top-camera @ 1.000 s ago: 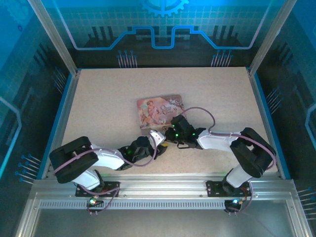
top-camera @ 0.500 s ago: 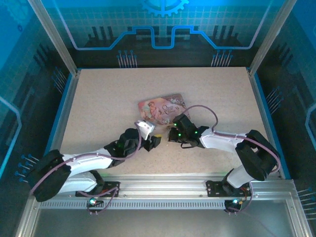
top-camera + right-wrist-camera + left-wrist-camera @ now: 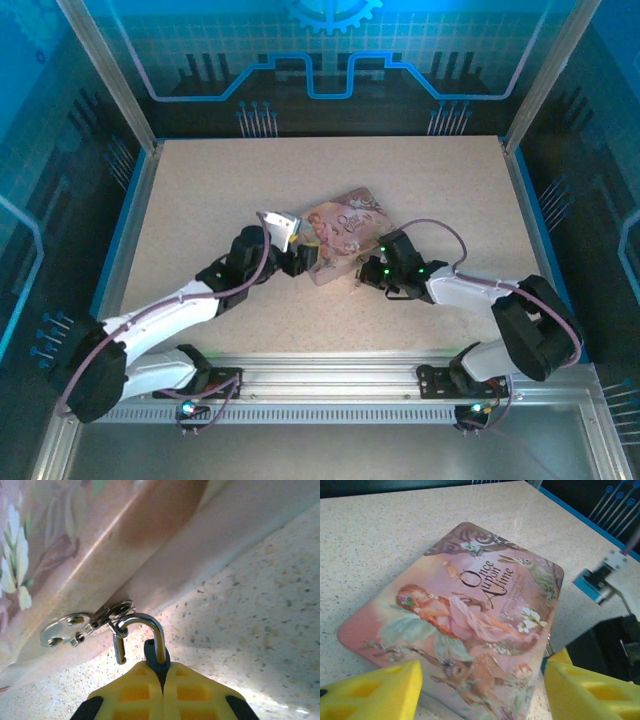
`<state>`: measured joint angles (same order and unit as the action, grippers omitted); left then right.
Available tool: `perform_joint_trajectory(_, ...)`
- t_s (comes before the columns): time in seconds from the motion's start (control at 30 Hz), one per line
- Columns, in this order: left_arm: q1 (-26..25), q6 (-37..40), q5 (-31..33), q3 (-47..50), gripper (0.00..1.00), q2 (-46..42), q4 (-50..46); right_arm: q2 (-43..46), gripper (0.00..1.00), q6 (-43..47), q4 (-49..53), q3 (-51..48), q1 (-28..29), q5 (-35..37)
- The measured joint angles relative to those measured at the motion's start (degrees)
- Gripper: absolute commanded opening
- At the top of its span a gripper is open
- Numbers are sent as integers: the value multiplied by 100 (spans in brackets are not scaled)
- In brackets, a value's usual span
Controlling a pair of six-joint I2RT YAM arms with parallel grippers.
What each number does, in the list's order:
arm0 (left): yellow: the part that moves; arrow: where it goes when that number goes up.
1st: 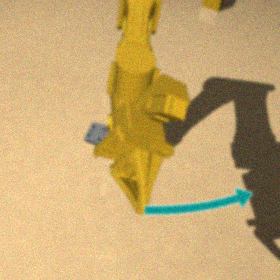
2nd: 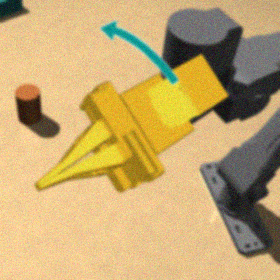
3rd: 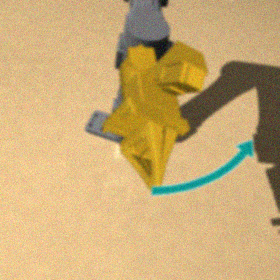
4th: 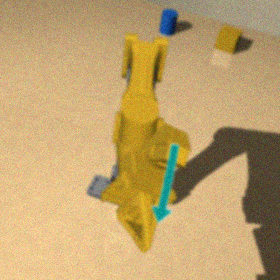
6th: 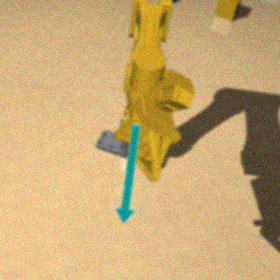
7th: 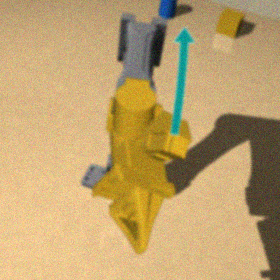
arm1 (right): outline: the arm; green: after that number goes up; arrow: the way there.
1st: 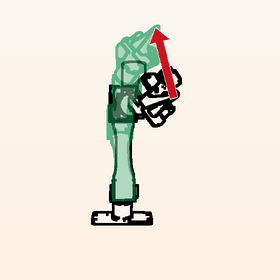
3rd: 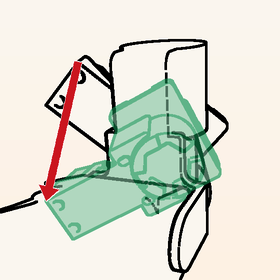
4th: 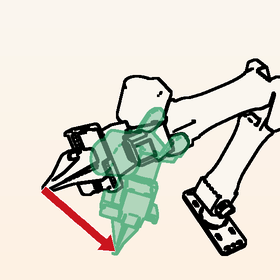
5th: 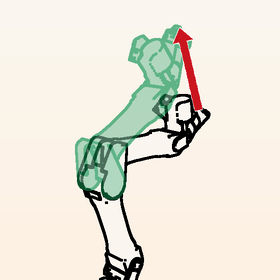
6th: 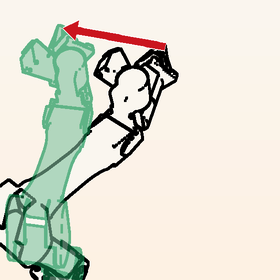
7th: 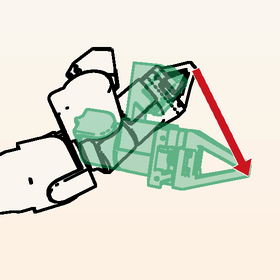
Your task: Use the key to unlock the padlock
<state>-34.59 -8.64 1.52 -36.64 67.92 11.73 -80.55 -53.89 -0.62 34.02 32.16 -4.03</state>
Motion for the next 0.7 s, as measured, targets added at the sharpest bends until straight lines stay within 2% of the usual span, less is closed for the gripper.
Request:
perform_joint_trajectory(0.37,960,-46,-1134,-1875,73,1991,-721,70,0,562,264,0,-940,-739)
perform_joint_trajectory(0.53,1283,-72,-1714,-2358,73,2861,-715,70,0,855,446,20,-1311,-973)
perform_joint_trajectory(0.7,1355,-199,-2057,-2551,74,3268,-691,74,0,940,516,20,-1545,-1062)
